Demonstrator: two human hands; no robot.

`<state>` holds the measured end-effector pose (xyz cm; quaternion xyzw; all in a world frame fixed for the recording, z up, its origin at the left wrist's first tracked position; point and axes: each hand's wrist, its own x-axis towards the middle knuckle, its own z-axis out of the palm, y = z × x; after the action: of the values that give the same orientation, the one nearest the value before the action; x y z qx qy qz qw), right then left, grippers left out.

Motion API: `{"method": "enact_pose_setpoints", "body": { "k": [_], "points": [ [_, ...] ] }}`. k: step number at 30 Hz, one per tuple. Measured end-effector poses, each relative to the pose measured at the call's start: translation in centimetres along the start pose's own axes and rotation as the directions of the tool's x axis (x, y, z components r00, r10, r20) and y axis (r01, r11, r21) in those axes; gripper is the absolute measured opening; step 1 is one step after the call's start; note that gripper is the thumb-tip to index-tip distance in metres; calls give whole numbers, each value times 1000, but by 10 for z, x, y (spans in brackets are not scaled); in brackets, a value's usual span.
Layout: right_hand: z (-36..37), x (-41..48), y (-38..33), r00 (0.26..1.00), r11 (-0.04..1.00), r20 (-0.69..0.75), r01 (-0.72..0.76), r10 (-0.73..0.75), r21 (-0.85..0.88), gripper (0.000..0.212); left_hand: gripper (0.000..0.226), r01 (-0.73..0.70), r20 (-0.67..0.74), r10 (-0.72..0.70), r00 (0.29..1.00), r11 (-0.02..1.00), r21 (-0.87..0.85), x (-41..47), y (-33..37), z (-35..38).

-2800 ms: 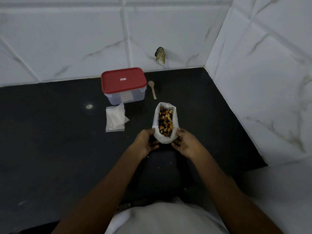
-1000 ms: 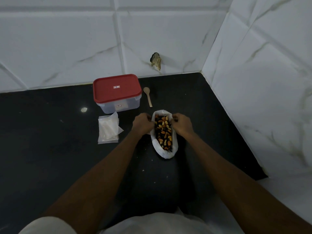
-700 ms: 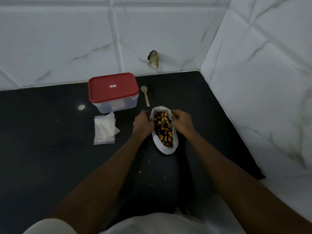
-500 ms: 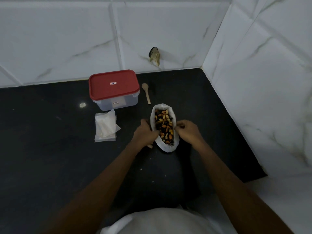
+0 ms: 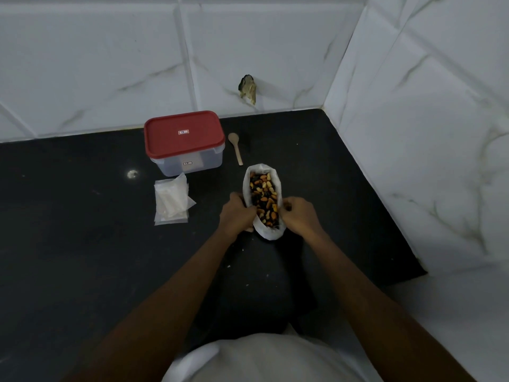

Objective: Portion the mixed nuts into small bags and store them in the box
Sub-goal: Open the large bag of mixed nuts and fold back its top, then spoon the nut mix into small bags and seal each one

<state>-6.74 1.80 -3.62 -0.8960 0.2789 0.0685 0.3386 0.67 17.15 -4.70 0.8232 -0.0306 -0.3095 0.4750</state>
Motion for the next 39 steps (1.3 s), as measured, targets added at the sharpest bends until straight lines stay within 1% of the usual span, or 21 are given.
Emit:
{"method": "enact_pose_setpoints", "body": {
  "k": [3,5,7,9,11,12,14,17,22,26,29,32,35,37,39],
  "points": [
    [3,-1,0,998,997,-12,54,-55,-55,22,42,-18,-18,20,1000,998,57,-4,1,-1],
    [3,-1,2,996,994,-22,80,-82,-72,21,47,-76,-59,83,995,991,112,-8,3,1],
    [1,-4,3,994,995,-40,99,-100,-28,19,47,-161,-100,177,979,975,153,-13,3,4],
    [-2,-10,5,994,995,-61,92,-90,45,27,42,-195,-113,218,969,963,186,-16,1,6],
    [-2,-15,8,998,995,-41,55,-52,80,36,33,-190,-80,215,973,952,241,-17,-3,6],
    [-1,-16,10,999,997,-19,36,-35,71,36,27,-175,-63,197,978,950,260,-17,-5,7],
    [2,-17,13,999,999,-1,36,-36,24,33,22,-142,-52,159,986,959,247,-17,-7,7],
    [5,-19,13,997,998,-42,60,-60,11,30,27,-135,-65,153,986,965,224,-19,-8,10],
    [5,-24,14,993,994,-97,69,-61,81,27,40,-188,-88,216,972,948,256,-21,-14,9],
    [2,-26,19,992,983,-120,55,-35,173,28,44,-203,-63,223,973,952,228,-26,-16,10],
    [-2,-27,22,985,974,-164,85,-50,208,26,52,-236,-45,252,967,944,229,-31,-16,17],
    [-4,-26,22,985,978,-159,98,-69,182,26,56,-251,-72,275,959,938,240,-30,-11,24],
    [-6,-23,23,984,984,-164,98,-73,150,25,60,-251,-17,260,966,946,208,-30,-8,18],
    [-7,-21,23,980,986,-190,87,-60,139,24,59,-252,18,253,967,951,177,-32,-11,8],
    [-5,-19,19,966,988,-246,106,-76,111,24,54,-256,-8,260,966,954,155,-33,-17,-4]
  ]
}}
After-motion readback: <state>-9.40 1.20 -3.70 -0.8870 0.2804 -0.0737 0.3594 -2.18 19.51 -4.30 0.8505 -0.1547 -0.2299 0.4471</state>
